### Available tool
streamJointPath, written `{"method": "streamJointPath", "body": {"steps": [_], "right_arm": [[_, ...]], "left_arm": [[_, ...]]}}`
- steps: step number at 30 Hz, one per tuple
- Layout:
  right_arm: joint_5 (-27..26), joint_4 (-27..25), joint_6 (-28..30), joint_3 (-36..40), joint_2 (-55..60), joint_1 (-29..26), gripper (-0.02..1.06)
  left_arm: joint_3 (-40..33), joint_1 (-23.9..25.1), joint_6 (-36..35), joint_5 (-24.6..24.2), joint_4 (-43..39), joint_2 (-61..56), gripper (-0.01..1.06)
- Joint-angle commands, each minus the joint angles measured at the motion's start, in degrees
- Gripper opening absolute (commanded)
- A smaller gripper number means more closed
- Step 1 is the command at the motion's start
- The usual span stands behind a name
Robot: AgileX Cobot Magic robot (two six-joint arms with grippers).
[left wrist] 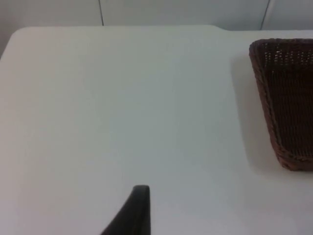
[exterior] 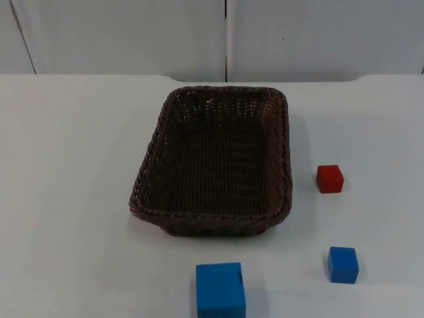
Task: Pick up the basket with the left hand and place the largest block into the basket with the right hand.
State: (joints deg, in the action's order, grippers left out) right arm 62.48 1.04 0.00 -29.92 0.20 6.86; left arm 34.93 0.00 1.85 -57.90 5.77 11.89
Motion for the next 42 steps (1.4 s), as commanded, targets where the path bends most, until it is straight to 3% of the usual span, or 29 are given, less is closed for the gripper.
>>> {"method": "streamJointPath", "body": {"steps": [1,7,13,21,30,42], "right_arm": [[-0.73,0.17,-0.38,0.42,-0.20,-0.42,1.05],[-0.73,0.17,-0.38,0.42,-0.20,-0.42,1.05],[-0.73,0.17,-0.38,0.42,-0.20,-0.42,1.05],[-0.73,0.17,-0.38,0.42,-0.20,-0.42,1.05],[-0.73,0.29,-0.38,0.42,-0.20,-0.42,1.05],[-0.73,0.29,-0.38,0.42,-0.20,-0.42,1.05]], "left_arm": [[0.33,0.09,-0.06,1.80,1.25,1.89,1.00],[0.33,0.09,1.69,7.33,3.03,7.08,1.00],[0.33,0.09,2.64,9.82,3.28,13.27,1.00],[0.58,0.09,8.36,14.99,8.91,21.89,1.00],[7.55,0.09,12.96,15.22,10.35,32.32,1.00],[16.32,0.09,14.13,14.99,13.15,46.84,1.00]]}}
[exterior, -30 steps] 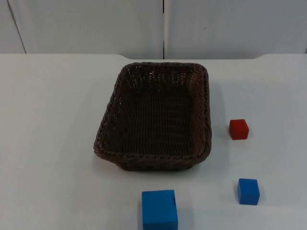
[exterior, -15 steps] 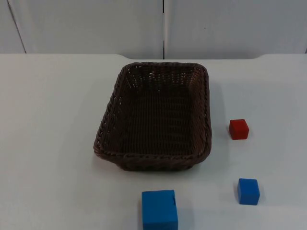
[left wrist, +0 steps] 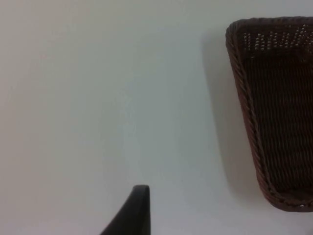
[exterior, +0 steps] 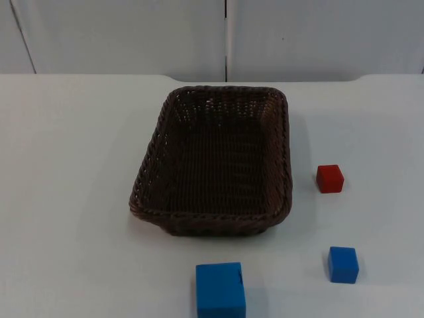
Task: Pick up the basket with the left hand and place the largest block into the basket with the right hand.
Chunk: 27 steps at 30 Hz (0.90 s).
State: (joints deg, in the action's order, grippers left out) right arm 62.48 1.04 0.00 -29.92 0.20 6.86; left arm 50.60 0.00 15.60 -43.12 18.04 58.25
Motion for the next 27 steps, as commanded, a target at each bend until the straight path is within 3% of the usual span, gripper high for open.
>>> {"method": "streamJointPath", "body": {"steps": [1,10,14,27], "right_arm": [[-0.73,0.29,-0.38,0.42,-0.20,-0.42,1.05],[-0.73,0.29,-0.59,0.42,-0.20,-0.42,1.05],[-0.73,0.29,-0.59,0.42,-0.20,-0.42,1.05],[-0.73,0.39,-0.52,0.42,-0.20,-0.42,1.05]], "left_arm": [[1.54,0.09,0.52,0.20,0.89,1.67,1.00],[6.43,0.00,0.65,-0.26,1.27,11.25,1.00],[9.78,-0.02,5.85,-1.83,6.60,16.97,1.00],[16.12,-0.37,8.67,-2.89,10.97,28.46,1.00]]}}
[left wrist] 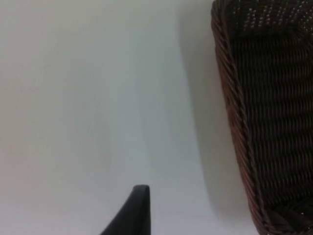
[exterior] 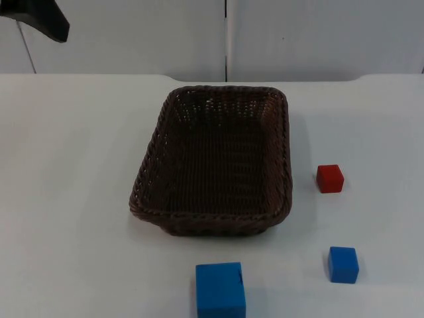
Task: Pick up the basket with the left hand and place the largest block into the basket with the right hand.
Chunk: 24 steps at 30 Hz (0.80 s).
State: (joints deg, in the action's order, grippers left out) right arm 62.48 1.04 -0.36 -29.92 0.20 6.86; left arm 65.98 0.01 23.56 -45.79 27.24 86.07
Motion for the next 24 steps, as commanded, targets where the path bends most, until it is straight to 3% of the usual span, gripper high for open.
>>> {"method": "streamJointPath", "body": {"steps": [1,13,24], "right_arm": [[-0.73,0.39,-0.16,0.42,-0.20,-0.42,1.05],[-0.73,0.39,-0.28,0.42,-0.20,-0.42,1.05],[-0.73,0.39,-0.37,0.42,-0.20,-0.42,1.05]], "left_arm": [[1.07,-0.96,0.86,-0.33,1.51,1.50,1.00],[9.68,-8.12,1.27,-0.35,0.65,14.30,1.00],[17.04,-8.73,1.27,-2.53,2.38,26.12,1.00]]}}
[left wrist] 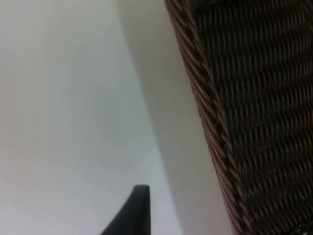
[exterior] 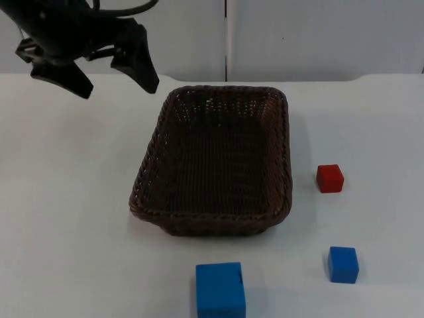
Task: Pick up the basket with the left hand and place the largest block into the basket with the right hand.
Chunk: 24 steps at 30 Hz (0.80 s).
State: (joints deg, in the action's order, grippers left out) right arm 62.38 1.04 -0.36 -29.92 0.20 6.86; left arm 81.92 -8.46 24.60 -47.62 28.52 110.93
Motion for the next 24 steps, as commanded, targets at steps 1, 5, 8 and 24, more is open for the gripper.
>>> {"method": "streamJointPath", "body": {"steps": [1,5,8,24], "right_arm": [[-0.63,0.39,-0.37,0.42,-0.20,-0.42,1.05],[-0.63,0.39,-0.43,0.42,-0.20,-0.42,1.05],[-0.63,0.39,-0.43,0.42,-0.20,-0.42,1.05],[-0.63,0.39,-0.43,0.42,-0.20,-0.42,1.05]], "left_arm": [[1.49,-0.27,0.22,-0.83,1.54,2.15,1.00],[2.59,-0.66,0.22,-0.93,2.97,5.05,1.00],[3.29,-1.67,0.51,-0.93,2.97,6.63,1.00],[8.76,-4.95,0.27,1.92,4.87,16.90,1.00]]}}
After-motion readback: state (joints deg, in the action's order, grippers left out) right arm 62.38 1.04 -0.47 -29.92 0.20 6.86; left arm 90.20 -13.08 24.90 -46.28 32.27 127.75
